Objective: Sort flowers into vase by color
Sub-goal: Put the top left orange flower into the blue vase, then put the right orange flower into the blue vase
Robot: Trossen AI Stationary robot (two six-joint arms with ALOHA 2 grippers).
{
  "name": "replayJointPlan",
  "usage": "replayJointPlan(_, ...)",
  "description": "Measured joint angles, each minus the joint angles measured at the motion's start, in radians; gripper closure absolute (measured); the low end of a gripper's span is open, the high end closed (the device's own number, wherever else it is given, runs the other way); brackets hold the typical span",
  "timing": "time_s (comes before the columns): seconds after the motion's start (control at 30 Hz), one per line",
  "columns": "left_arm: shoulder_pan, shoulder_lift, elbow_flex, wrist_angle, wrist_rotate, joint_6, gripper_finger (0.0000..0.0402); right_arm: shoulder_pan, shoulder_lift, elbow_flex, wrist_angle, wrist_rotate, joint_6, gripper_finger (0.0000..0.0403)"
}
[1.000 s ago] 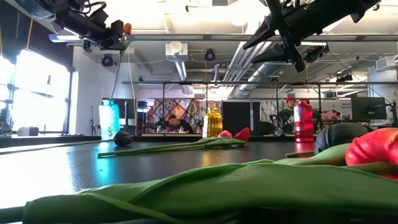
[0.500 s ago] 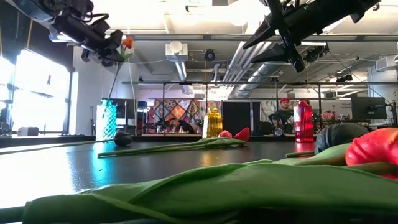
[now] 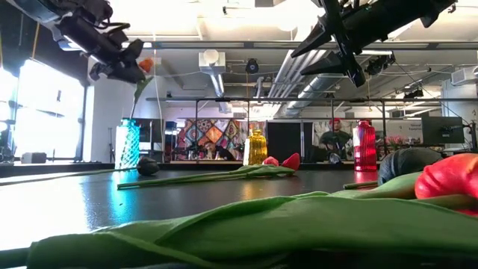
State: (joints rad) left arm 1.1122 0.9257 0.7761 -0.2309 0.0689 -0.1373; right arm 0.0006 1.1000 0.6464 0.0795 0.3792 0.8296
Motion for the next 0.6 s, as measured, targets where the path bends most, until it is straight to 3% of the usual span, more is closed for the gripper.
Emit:
replayJointPlan(0.23, 0.0, -0.051, 0.079, -0.185, 0.016, 0.009, 0.0197, 0.0, 0.0, 0.0, 0.0, -0.002, 0.02, 0.0224)
replayJointPlan(0.43, -0.005, -0.091, 0.135, -0.322, 0.081, 0.004, 0.019, 0.0, 0.0, 0.0, 0.0, -0.002, 0.022, 0.0224)
replayJointPlan(0.6, -0.033, -0.128, 0.184, -0.379, 0.075, -0.008, 0.019, 0.0, 0.0, 0.0, 0.0, -0.002, 0.016, 0.0224)
